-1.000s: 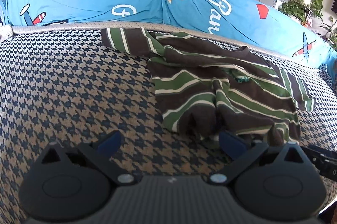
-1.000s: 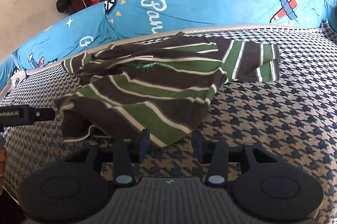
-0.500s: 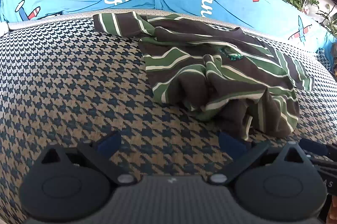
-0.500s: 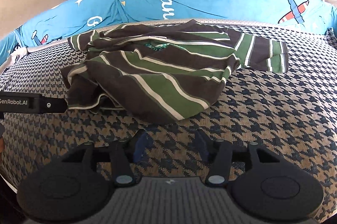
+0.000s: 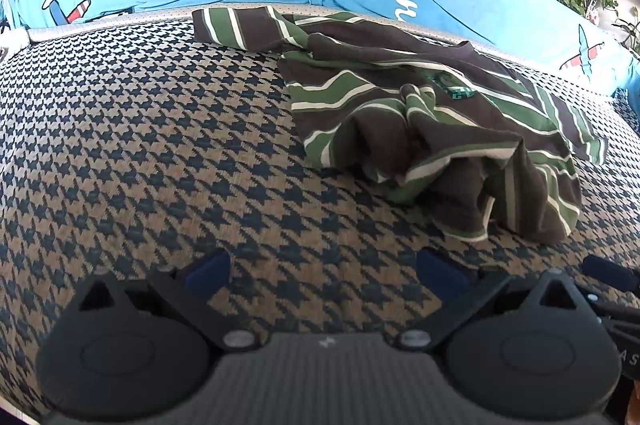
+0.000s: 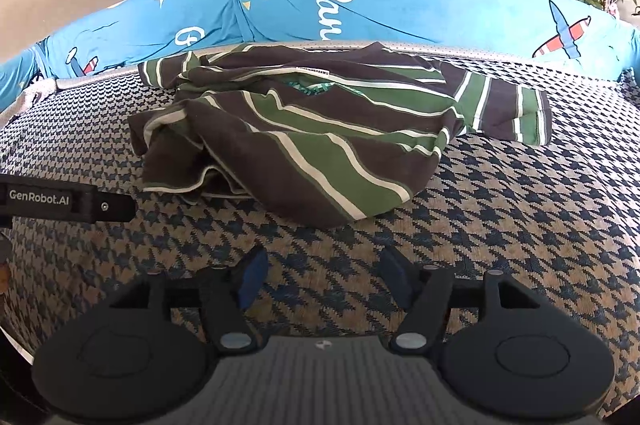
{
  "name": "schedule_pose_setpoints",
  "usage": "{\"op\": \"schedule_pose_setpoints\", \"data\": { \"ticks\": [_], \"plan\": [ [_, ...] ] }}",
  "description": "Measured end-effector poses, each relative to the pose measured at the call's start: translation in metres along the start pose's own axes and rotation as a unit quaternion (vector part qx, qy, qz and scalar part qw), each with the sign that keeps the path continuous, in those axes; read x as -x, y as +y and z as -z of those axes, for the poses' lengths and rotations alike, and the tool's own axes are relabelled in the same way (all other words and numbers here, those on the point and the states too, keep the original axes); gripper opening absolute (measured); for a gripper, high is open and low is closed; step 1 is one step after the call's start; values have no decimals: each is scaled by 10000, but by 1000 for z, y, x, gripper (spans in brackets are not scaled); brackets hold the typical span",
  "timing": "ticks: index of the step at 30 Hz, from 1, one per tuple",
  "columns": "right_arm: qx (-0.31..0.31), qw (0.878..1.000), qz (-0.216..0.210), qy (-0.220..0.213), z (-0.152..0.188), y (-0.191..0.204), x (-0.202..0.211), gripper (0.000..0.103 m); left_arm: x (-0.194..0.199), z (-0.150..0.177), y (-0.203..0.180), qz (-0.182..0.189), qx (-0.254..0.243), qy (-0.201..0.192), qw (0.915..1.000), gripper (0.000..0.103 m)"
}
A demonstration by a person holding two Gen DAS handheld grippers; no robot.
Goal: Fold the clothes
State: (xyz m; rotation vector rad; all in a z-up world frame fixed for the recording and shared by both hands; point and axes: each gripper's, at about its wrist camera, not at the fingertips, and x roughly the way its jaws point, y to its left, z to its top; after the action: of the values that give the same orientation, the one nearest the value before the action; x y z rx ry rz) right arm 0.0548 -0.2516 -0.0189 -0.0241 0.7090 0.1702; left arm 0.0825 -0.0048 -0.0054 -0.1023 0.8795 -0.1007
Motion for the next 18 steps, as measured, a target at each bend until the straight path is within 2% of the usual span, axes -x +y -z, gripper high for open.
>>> {"op": "schedule_pose_setpoints", "data": {
  "ticks": [18],
  "plan": [
    [324,9994,-60,-83,-20,16,-25,62,-13,-8,-7,8,32,-35,10000,103]
  ]
}}
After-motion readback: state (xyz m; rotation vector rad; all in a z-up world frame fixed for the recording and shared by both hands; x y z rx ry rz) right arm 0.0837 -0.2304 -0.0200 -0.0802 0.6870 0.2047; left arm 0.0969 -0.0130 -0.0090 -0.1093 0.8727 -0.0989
